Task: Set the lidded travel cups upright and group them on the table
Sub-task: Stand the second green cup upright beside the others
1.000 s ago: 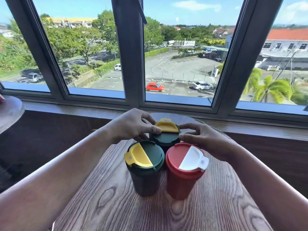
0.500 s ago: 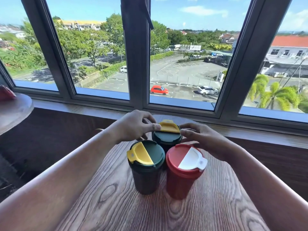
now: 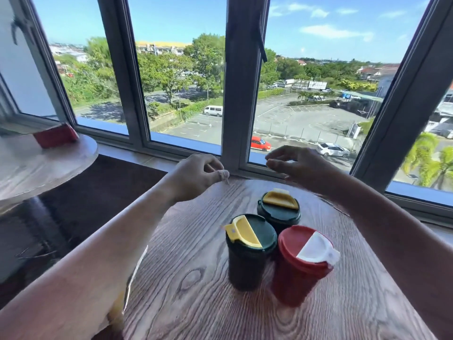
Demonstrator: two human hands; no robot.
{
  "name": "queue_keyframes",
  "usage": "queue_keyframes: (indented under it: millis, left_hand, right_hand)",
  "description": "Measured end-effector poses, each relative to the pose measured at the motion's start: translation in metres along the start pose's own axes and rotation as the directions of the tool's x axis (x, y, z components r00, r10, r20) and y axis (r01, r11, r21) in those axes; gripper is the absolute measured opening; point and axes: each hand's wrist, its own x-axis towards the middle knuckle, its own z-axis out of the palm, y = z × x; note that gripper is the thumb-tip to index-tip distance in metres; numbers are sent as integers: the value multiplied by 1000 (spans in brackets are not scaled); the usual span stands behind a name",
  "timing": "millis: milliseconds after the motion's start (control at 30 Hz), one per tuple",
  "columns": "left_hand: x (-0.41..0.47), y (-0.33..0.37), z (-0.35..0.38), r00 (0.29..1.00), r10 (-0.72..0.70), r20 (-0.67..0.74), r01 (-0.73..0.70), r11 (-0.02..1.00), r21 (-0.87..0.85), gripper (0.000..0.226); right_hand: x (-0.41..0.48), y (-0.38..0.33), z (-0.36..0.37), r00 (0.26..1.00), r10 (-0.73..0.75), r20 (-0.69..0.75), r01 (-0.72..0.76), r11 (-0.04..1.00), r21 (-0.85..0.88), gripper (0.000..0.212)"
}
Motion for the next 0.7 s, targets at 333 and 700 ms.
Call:
queue_keyframes:
  millis: [333, 700]
  left_hand:
    - [-69, -94, -123, 981, -158, -109, 185, 930, 318, 35]
    - [-180, -259, -283, 875, -455, -166, 460, 672, 580, 60]
  right_hand:
    - [65, -124, 139, 940, -231, 250, 323, 835, -445, 41]
    - [94, -246, 371, 901, -129, 413, 379, 697, -609, 36]
